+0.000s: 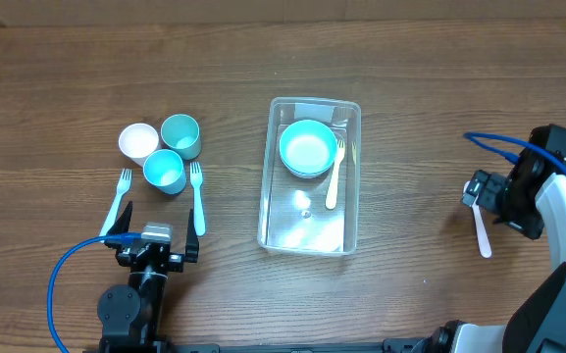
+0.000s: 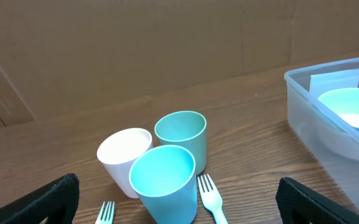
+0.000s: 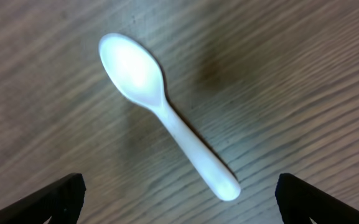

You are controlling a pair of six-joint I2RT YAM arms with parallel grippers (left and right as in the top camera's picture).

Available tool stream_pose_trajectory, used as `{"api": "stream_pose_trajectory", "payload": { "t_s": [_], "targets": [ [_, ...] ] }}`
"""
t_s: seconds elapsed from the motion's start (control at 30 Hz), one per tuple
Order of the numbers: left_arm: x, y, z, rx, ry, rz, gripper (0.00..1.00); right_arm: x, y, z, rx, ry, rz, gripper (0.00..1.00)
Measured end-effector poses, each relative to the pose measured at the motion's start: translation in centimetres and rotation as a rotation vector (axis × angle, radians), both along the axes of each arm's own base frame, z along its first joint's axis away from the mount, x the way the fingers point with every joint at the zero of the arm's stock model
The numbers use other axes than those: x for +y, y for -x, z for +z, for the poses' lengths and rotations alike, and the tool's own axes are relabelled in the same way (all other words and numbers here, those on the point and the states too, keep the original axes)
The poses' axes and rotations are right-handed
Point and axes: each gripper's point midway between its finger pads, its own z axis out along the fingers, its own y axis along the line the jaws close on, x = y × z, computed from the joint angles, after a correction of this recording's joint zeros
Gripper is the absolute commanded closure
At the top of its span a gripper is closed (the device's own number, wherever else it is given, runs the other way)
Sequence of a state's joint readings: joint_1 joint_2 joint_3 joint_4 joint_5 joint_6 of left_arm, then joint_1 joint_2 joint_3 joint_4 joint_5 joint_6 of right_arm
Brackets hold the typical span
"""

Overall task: Pack container
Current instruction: 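Lower the right gripper onto the white spoon and grasp its handle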

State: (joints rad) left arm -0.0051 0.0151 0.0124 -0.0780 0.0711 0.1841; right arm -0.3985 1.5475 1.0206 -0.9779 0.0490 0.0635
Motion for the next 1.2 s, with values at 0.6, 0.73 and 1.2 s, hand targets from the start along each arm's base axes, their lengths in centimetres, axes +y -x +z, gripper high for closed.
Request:
{"api": "stream_pose_trajectory", "payload": {
  "t_s": [0.6,0.73,1.2],
  "targets": [
    [0.0,0.0,0.0,0.0,0.0,0.0,0.0,0.2,0.9,-5.8,-0.024,0.033,0.077,0.04],
    [0.0,0.0,0.0,0.0,0.0,0.0,0.0,1.1,0.0,-6.2,-0.09,-0.014,0.07,0.13],
    [0.0,0.0,0.0,0.0,0.0,0.0,0.0,9.1,-3.2,-5.6,-0.18,-0.14,0.274,0.09]
  ]
}}
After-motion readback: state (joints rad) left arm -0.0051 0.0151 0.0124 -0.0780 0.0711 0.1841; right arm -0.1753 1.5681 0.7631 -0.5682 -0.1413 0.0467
